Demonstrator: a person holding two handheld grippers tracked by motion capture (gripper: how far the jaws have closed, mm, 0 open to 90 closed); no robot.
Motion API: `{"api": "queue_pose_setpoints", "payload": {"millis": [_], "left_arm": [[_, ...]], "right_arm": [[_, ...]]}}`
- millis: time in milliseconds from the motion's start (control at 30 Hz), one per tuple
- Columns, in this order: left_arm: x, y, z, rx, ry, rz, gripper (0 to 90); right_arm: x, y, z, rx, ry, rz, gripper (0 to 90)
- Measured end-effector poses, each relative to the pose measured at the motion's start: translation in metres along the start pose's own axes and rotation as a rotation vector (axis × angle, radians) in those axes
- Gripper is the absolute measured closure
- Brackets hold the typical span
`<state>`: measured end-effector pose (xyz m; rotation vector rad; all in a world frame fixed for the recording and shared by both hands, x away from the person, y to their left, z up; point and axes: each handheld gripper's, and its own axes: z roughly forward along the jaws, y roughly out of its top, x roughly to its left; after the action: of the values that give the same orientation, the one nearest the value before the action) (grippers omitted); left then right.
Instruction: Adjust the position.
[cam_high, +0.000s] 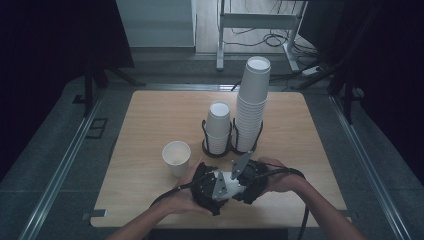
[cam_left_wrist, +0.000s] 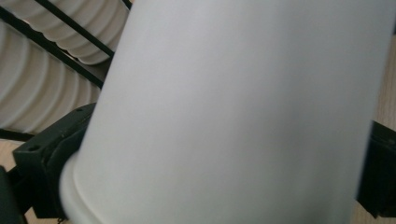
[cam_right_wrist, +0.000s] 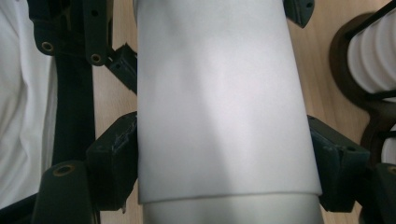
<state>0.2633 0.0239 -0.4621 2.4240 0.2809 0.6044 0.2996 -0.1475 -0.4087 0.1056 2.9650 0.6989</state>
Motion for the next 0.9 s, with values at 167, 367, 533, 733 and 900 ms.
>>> {"api": "queue_pose_setpoints", "payload": {"millis": [167, 367, 533, 733, 900], "left_arm": [[0.005, 0.0, -0.009, -0.045, -0.003, -0.046, 0.0], [0.009, -0.003, -0.015, -0.086, -0.007, -0.105, 0.0], [0.011, -0.006, -0.02, -0.102, -0.007, -0.126, 0.0], [0.015, -0.013, -0.028, -0.144, -0.013, -0.19, 0.0], [0.018, -0.019, -0.033, -0.197, -0.046, -0.282, 0.0]], "right_arm": [[0.001, -0.012, -0.005, -0.088, -0.004, 0.026, 22.2], [0.002, -0.027, -0.011, -0.206, -0.014, 0.066, 22.2], [0.003, -0.035, -0.013, -0.274, -0.026, 0.08, 22.2], [0.003, -0.045, -0.015, -0.365, -0.057, 0.112, 22.2], [0.004, -0.051, -0.016, -0.464, -0.079, 0.143, 22.2]]}}
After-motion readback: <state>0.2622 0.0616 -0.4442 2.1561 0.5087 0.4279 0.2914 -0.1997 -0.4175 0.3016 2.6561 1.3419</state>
